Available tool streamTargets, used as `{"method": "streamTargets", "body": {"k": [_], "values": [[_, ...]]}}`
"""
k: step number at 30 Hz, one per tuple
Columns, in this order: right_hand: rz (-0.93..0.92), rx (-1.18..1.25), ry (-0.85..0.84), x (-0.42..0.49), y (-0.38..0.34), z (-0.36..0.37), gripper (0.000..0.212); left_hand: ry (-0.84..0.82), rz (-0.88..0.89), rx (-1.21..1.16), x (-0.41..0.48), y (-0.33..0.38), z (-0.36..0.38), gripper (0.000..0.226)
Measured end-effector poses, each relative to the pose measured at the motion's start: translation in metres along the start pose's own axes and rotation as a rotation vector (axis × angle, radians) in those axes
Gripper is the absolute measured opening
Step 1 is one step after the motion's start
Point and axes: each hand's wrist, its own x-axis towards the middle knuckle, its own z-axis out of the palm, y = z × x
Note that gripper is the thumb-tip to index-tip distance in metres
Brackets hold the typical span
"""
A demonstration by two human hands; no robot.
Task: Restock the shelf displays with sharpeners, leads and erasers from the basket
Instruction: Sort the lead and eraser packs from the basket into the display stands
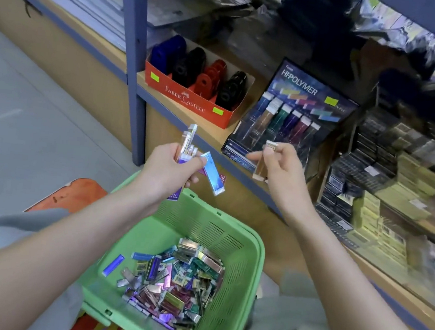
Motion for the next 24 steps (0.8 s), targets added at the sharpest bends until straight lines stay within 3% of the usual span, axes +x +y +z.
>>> {"method": "streamTargets", "body": {"k": [6, 10, 18, 24], "values": [[-0.233, -0.06, 0.274, 0.046, -0.012, -0.014, 0.009, -0.002, 0.008, -0.057, 0.012, 0.008, 0.003, 0.002], [-0.288, -0.094, 0.395, 0.069, -0.012, -0.015, 0.012, 0.021, 0.0, -0.099, 0.02, 0.012, 0.006, 0.005], [-0.29, -0.245, 0.366, 0.09, -0.001, -0.013, 0.013, -0.004, -0.031, -0.115, 0.028, 0.014, 0.016, 0.002], [-0.307, -0.473, 0.254, 0.103, 0.0, -0.009, 0.016, 0.001, -0.054, -0.135, 0.034, 0.014, 0.02, 0.002]]}}
